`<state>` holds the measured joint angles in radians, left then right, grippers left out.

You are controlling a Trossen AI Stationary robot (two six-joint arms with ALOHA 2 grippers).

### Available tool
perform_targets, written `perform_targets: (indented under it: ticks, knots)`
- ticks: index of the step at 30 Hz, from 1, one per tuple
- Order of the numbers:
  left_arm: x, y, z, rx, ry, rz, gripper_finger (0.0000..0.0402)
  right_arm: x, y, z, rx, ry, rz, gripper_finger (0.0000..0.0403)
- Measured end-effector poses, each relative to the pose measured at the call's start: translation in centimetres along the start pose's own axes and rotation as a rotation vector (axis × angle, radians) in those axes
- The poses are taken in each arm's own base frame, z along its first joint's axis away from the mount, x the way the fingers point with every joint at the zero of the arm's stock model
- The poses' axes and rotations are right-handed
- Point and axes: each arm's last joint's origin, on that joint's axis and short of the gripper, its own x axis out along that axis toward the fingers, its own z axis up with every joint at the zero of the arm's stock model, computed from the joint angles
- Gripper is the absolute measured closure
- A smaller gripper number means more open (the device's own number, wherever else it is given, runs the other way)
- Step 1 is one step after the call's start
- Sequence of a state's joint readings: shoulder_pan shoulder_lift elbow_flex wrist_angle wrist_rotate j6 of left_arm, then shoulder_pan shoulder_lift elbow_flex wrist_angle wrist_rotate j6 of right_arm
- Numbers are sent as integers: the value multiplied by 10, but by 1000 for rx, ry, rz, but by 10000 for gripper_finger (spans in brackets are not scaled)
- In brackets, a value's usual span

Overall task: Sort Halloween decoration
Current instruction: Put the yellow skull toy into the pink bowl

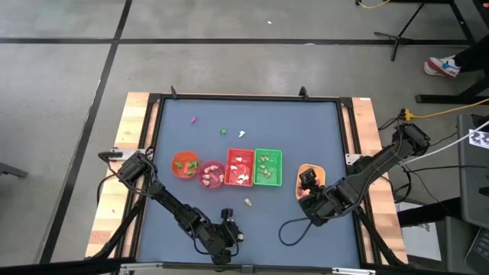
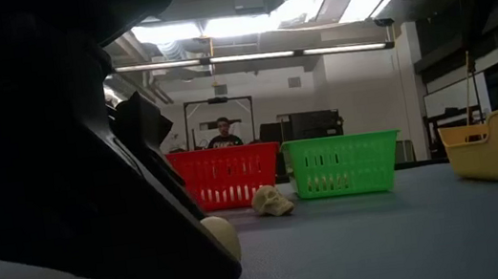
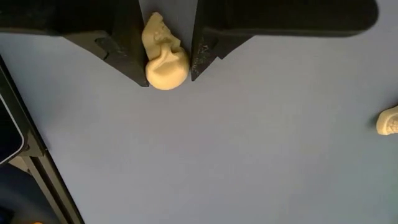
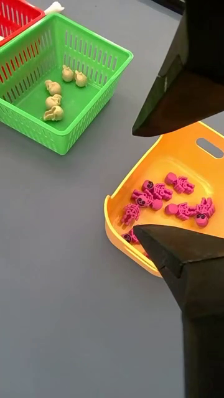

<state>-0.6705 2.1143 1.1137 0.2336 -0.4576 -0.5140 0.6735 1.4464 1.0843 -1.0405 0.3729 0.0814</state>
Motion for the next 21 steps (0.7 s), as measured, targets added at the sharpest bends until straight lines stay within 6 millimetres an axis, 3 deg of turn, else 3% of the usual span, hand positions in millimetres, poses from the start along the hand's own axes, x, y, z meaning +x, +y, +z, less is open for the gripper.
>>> perform_targets:
  ticks: [10, 21]
  knots:
    - [-9, 2, 9, -1, 2, -1, 323, 0, 0, 1, 2, -6, 1, 159]
    - [-56, 25, 52, -5, 45, 59, 323, 0, 1, 8, 32, -82, 7, 159]
